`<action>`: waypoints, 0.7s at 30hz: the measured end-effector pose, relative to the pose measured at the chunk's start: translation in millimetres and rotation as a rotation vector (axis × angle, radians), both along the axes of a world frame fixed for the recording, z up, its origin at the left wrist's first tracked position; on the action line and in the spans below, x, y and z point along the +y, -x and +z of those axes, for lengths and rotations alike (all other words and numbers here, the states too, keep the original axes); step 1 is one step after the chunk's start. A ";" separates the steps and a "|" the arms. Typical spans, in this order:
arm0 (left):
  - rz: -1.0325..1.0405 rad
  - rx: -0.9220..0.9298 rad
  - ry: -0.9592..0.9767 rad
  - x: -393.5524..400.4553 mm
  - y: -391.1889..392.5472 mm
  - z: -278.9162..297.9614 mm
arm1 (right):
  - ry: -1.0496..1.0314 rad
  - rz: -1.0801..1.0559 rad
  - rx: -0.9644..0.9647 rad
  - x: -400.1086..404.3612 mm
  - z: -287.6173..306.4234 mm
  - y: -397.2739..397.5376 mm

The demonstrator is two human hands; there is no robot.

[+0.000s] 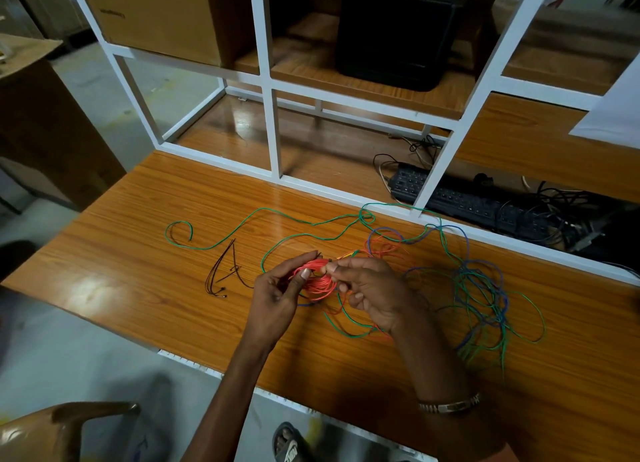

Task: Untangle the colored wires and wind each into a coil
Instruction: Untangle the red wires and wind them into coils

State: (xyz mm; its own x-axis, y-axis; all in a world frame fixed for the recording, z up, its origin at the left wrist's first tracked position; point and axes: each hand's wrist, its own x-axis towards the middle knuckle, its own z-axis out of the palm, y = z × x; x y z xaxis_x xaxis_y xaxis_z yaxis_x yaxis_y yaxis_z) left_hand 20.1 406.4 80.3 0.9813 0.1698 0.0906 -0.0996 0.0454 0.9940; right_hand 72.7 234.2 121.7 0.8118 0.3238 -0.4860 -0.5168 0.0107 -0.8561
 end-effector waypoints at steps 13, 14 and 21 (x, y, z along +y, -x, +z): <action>-0.078 -0.014 -0.035 3.5 -3.9 3.8 | 0.031 0.126 -0.082 -11.2 -6.5 -9.3; -0.085 -0.016 -0.041 3.9 -4.4 4.0 | 0.035 0.134 -0.082 -11.8 -6.0 -9.9; -0.131 -0.037 -0.117 6.9 -6.5 5.8 | 0.095 0.195 -0.093 -17.9 -3.7 -13.8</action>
